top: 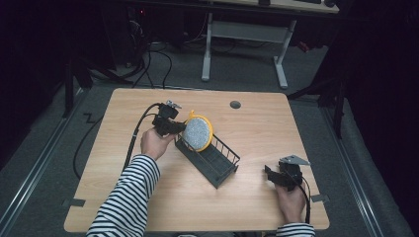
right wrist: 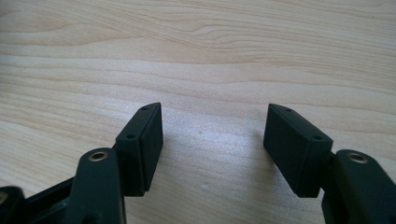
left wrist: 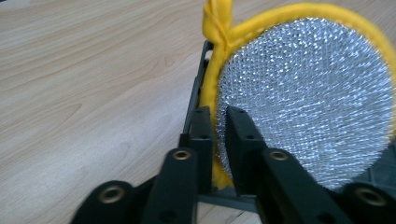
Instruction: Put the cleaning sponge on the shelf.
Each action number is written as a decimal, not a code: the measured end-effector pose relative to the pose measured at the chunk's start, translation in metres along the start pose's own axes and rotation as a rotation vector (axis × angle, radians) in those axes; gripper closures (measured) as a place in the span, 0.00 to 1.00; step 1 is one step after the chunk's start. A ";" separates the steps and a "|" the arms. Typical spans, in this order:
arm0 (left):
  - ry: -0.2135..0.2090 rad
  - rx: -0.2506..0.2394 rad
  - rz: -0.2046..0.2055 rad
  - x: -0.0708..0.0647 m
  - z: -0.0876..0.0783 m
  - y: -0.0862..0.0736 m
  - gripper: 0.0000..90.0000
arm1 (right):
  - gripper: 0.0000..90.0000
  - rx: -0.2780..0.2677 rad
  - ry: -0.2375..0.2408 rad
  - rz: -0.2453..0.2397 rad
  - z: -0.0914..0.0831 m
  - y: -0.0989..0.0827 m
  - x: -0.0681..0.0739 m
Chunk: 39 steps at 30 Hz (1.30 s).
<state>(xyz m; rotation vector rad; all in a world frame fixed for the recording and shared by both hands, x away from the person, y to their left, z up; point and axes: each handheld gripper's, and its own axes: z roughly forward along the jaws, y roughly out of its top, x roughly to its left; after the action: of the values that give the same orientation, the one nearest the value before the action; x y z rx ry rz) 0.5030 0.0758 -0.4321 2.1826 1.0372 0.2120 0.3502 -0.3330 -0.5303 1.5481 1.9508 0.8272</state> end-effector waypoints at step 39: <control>0.114 -0.127 -0.053 0.017 -0.075 -0.018 0.40 | 0.41 0.001 0.003 -0.003 0.000 0.000 0.000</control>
<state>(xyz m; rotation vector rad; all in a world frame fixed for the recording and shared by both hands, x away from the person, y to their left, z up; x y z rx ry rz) 0.4716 0.1354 -0.3905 2.0459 1.1121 0.3718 0.3503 -0.3329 -0.5303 1.5447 1.9555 0.8275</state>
